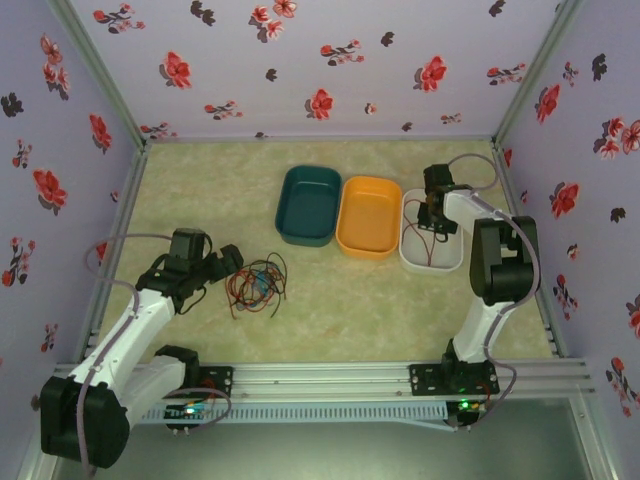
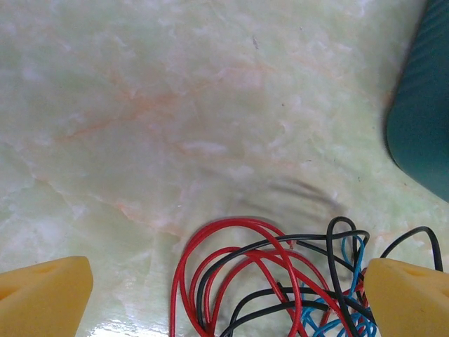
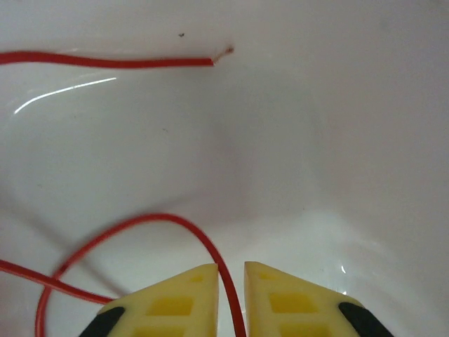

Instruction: Untangle the cables

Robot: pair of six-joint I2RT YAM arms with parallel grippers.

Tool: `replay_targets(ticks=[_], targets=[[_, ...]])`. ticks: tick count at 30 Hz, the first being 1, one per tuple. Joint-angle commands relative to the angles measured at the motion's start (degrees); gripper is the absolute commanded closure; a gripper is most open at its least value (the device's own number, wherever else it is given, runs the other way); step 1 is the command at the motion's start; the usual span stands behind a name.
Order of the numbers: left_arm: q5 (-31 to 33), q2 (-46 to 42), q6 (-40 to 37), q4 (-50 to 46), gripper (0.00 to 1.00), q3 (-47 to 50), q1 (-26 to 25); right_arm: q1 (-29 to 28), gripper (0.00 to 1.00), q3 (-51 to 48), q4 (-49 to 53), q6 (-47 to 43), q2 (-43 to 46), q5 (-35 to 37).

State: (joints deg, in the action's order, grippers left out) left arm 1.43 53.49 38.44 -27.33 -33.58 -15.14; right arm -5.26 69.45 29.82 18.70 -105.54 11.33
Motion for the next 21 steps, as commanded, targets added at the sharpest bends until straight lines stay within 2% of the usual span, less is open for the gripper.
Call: replay_targets(ticks=[1, 14, 18, 21], targets=[[-0.5, -0.8, 0.7, 0.8, 0.01, 0.6, 0.4, -0.3, 0.75, 1.8, -0.5, -2.1, 2.3, 1.1], [-0.8, 1.2, -1.2, -2.2, 0.00, -1.7, 0.6, -1.3, 0.52, -0.1, 3.9, -1.3, 16.8, 2.6], [-3.9, 3.9, -1.5, -2.2, 0.02, -2.0, 0.6, -3.0, 0.48, -1.0, 4.5, -0.3, 21.8, 0.5], [-7.0, 6.6, -2.3, -1.4, 0.09, -2.0, 0.7, -5.4, 0.46, -1.5, 6.0, 0.3, 25.1, 1.7]])
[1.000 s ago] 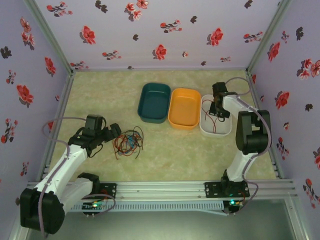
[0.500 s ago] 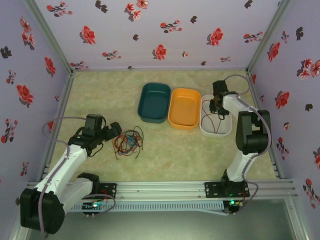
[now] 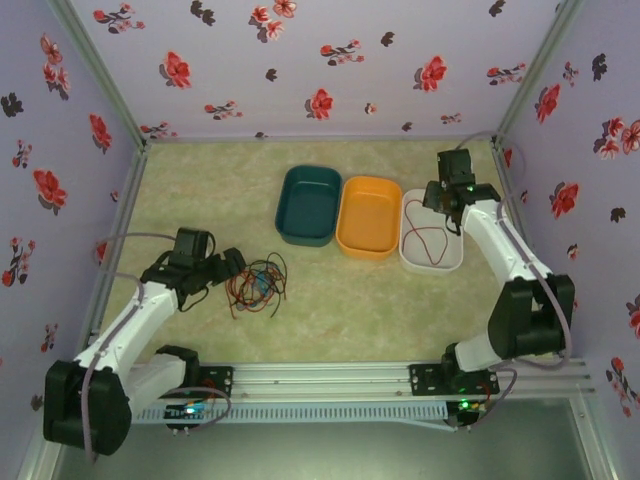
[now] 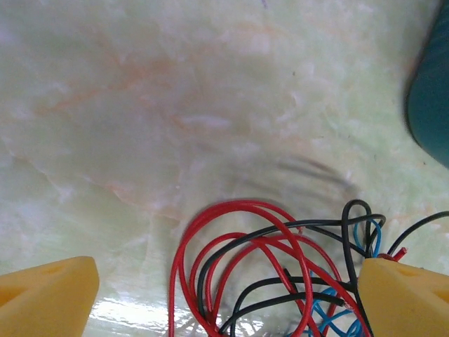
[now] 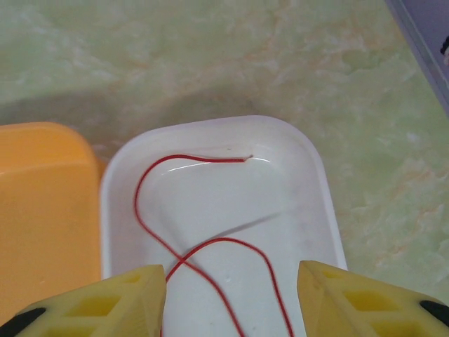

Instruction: Untangle the cables

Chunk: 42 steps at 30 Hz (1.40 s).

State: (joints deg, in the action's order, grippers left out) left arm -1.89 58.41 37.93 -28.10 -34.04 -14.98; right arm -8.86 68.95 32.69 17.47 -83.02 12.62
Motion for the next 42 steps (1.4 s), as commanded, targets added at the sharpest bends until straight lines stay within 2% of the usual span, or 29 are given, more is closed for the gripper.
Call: replay_targets(ticks=[1, 8, 14, 21, 29, 37, 42], targets=[[-4.8, 2.5, -2.0, -0.2, 0.10, -1.6, 0.5, -2.4, 0.46, -0.9, 4.3, 2.2, 3.5, 1.6], [-8.7, 3.9, -2.3, 3.4, 0.20, -0.3, 0.5, -3.0, 0.50, -5.4, 13.3, 9.1, 9.3, 10.5], [-10.3, 4.9, -2.2, 4.9, 0.26, 0.6, 0.5, -2.9, 0.58, -13.4, 12.2, 12.1, 12.0, 9.0], [-11.3, 5.0, -1.8, 5.8, 0.35, 0.9, 0.4, -2.8, 0.68, -16.3, 8.9, 12.9, 6.3, 8.6], [-12.8, 4.4, -0.3, 7.7, 0.41, 2.7, -0.2, -1.5, 0.72, -16.5, 5.0, 11.9, -0.6, 11.8], [-13.7, 4.8, 1.4, 9.5, 0.45, 3.1, -2.2, -0.3, 0.90, -15.8, 0.2, 10.4, -5.1, 9.6], [-13.8, 5.5, 3.8, 12.4, 0.47, 3.9, -5.2, -0.2, 0.97, -13.2, -1.2, 9.8, -9.3, 8.1]])
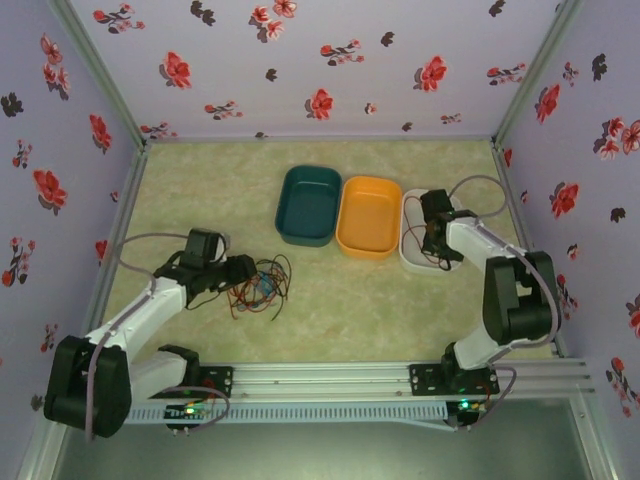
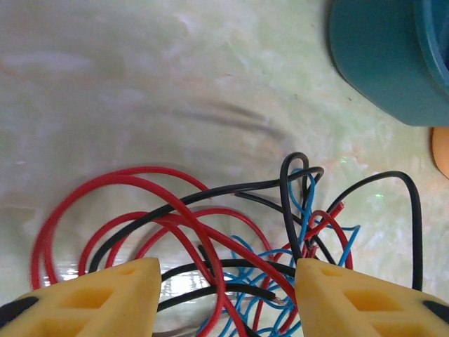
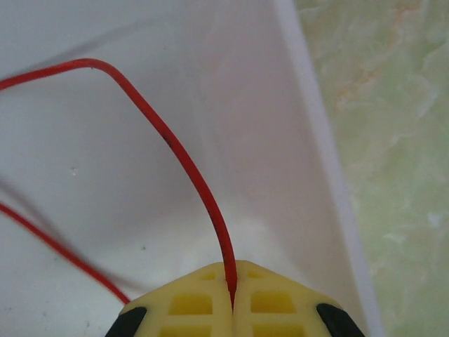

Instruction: Untangle the cables

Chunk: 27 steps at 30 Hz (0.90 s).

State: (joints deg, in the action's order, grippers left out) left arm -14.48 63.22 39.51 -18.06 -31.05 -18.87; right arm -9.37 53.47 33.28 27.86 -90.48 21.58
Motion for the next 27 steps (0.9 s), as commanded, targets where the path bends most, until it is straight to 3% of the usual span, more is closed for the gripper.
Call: replay_targets(ticks=[1, 6, 13, 20, 27], targets=[[-1.2, 0.9, 2.9, 3.1, 0.47, 1.1, -2.0, 0.3, 0.97, 2.7, -2.1, -0.9, -2.6, -1.0], [-1.3, 2.2, 5.6, 6.5, 0.47, 1.7, -5.1, 0.3, 0.94, 4.6, -1.4, -1.4, -4.2, -0.9], [-1.2, 2.8, 6.3, 7.6, 0.44, 0.1, -6.9, 0.2, 0.75, 4.7, 2.3, -1.8, 2.7, -1.2], [1.6, 0.0, 4.3, 1.5, 0.32, -3.3, -6.5, -0.7, 0.60, 4.7, 7.0, -2.0, 13.0, -1.8], [10.0, -7.7, 1.6, -10.2, 0.23, -6.9, -3.5, -7.3, 0.59, 5.8, 7.3, 0.9, 22.3, -8.2]])
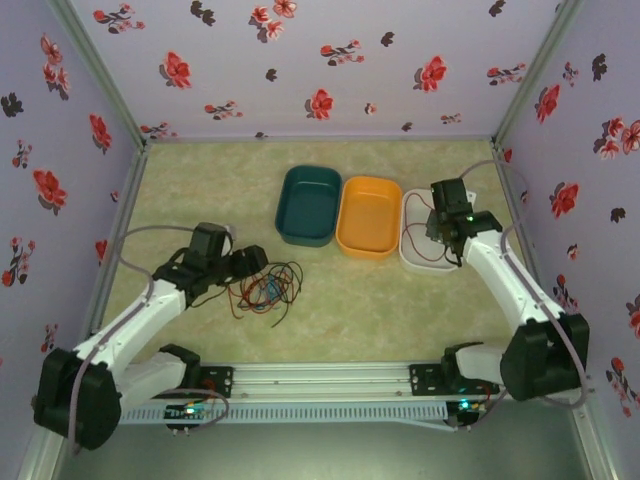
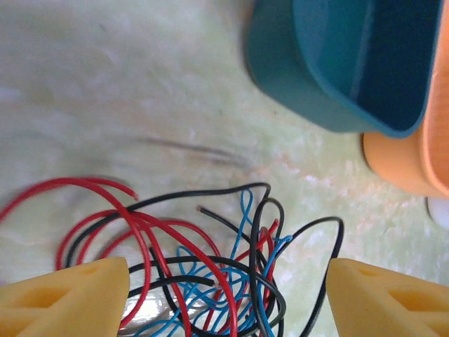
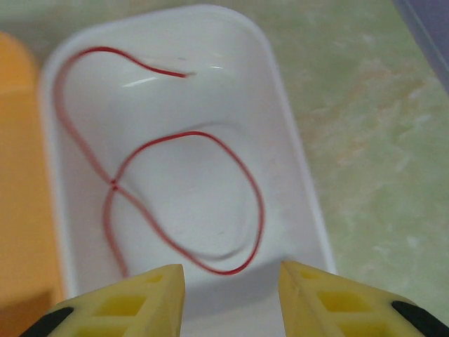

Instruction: Untangle the cables

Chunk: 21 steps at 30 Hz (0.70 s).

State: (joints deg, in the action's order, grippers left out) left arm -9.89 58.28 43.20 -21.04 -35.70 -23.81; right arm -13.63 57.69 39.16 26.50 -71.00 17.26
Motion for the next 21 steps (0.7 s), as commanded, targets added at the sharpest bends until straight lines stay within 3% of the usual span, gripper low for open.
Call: replay_targets(ticks=[1, 5, 11, 15, 21], targets=[[6.7, -3.9, -2.2, -8.9, 0.21, -2.4, 2.5, -5.2, 0.60, 1.6, 0.4, 3.2, 3.7, -4.9], [8.4, -6.9, -1.3, -12.3, 0.16, -0.6, 8.1, -17.2, 0.61, 3.8, -3.4, 5.0, 2.5, -5.9], [6.2, -4.4, -1.7, -11.7, 0.20, 2.9, 13.1, -32.2, 0.58, 13.2, -5.1, 3.7, -9.9, -6.2], [2.7, -1.1, -1.8, -8.2, 0.27, 5.2, 13.3, -38.0, 0.55, 19.7, -6.4, 1.9, -18.9, -8.2], [-1.6, 2.4, -1.2, -0.1, 0.45, 8.5, 12.0, -41.1, 0.54, 27.1, -6.7, 0.0, -28.0, -10.7]])
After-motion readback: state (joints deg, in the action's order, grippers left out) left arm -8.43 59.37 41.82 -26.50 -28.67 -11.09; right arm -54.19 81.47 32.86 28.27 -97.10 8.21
